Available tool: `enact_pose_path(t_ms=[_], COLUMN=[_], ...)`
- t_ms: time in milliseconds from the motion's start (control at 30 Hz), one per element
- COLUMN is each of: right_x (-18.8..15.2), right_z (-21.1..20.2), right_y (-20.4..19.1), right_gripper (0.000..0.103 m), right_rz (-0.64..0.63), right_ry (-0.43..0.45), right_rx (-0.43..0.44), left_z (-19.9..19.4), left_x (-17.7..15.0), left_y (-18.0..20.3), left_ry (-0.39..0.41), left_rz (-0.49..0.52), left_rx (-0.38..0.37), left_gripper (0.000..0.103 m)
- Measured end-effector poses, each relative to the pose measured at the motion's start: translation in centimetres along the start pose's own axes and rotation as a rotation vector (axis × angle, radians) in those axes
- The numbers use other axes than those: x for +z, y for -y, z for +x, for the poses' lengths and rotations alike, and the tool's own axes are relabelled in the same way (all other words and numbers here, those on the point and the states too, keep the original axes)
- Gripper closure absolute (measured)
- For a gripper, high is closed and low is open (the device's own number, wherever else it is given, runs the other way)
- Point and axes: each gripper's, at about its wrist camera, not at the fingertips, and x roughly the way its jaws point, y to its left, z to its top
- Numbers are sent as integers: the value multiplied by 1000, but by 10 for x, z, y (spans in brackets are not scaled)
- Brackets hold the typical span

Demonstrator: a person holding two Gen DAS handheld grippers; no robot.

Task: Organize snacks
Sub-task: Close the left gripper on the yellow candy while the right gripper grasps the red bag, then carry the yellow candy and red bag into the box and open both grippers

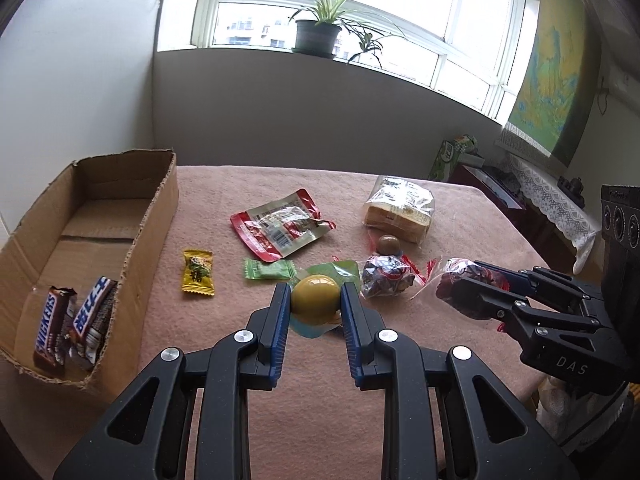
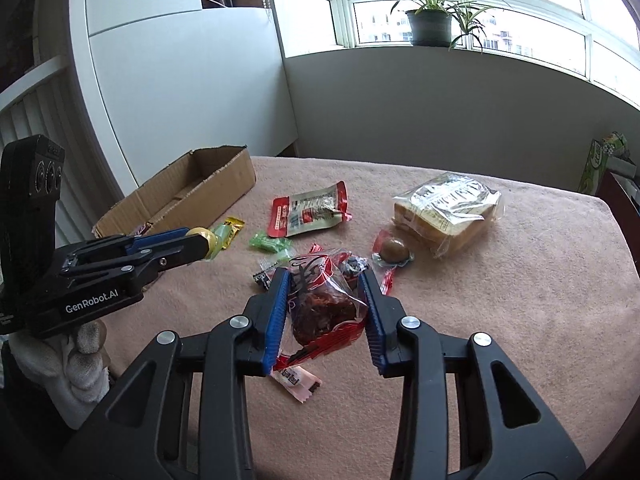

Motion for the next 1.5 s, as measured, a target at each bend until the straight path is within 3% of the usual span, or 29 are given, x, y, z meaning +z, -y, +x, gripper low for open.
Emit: enact_pose_path(t_ms=[367, 700, 1200, 1333, 1400, 1500], right_x=[42, 75, 95, 96, 97, 97], right_z=[20, 70, 149, 158, 159, 156], right_y=[-48, -107, -174, -175, -174, -171], right_gripper=[66, 66, 65, 41, 37, 26], right_rz=[-28, -77, -103, -83, -66, -54], right_ry=[36, 32, -40, -49, -47, -41], right_rx=[48, 100, 168, 165, 172, 164], left_z=[-26, -48, -59, -60, -61, -62], left_x=[8, 4, -12, -15, -16, -17], left_y=[-40, -91, -148, -157, -160, -163], left_ry=[78, 126, 119, 110, 105, 105], left_rz=[-70, -136, -217, -227, -233, -240], left_rx=[56, 137, 207, 220, 227, 234], left_gripper=[79, 79, 79, 79, 78, 69])
